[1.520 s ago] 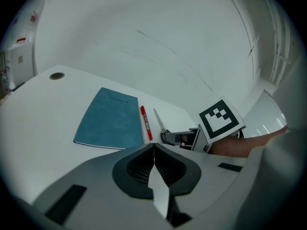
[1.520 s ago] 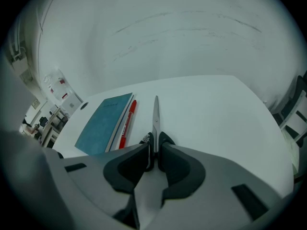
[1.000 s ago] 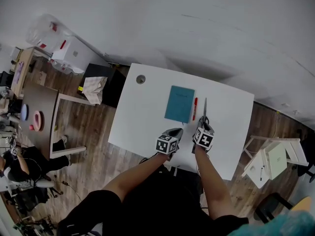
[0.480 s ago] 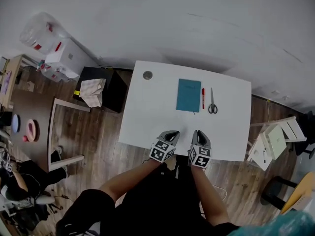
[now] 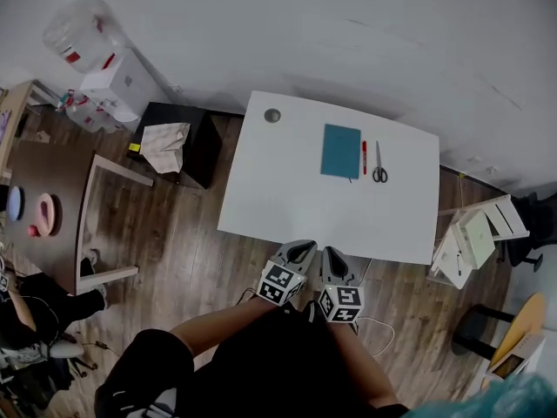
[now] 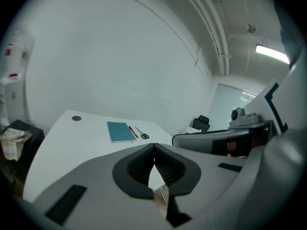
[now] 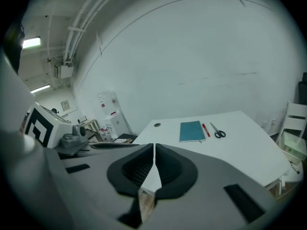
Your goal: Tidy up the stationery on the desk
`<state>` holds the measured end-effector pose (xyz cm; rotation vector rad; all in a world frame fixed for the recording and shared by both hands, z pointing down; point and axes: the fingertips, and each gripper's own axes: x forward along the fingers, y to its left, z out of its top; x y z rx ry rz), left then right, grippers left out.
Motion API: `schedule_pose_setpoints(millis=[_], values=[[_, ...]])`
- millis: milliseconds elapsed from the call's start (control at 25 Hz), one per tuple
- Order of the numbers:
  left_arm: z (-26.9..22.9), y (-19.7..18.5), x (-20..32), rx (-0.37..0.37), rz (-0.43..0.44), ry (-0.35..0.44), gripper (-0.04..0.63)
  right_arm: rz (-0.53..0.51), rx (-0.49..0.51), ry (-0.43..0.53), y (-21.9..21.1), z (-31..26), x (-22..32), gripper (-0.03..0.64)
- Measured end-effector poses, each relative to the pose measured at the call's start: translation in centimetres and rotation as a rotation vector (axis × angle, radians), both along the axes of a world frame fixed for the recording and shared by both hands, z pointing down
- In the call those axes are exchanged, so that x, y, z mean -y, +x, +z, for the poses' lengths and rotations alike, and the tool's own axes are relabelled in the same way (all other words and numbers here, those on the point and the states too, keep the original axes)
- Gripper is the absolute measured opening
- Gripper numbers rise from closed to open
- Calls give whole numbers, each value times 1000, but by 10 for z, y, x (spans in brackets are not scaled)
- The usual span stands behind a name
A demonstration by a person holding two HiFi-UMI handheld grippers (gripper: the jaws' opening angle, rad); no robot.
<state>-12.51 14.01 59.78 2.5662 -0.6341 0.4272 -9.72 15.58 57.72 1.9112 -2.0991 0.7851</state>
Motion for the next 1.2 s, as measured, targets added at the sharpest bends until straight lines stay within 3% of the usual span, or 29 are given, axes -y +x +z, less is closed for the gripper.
schedule_pose_setpoints(millis=[120, 240, 480, 760, 1040, 1200], values=[[-23, -2, -16, -53, -56, 40, 12, -16, -48, 54, -3, -20, -16, 37], [-57, -6, -37, -97, -140, 129, 12, -25, -87, 97, 2, -40, -41, 37], [-98, 16, -106, -78, -180, 250, 12, -39, -136, 190, 23, -80, -105, 34], [-105, 35, -195, -62, -200, 277, 12, -35, -153, 264, 44, -94, -191, 32], [-122, 39, -245, -38, -163, 344, 12, 5, -122, 311, 45, -102, -244, 32], [-118, 45, -265, -39, -145, 334, 12, 37, -138, 330, 51, -107, -262, 32]])
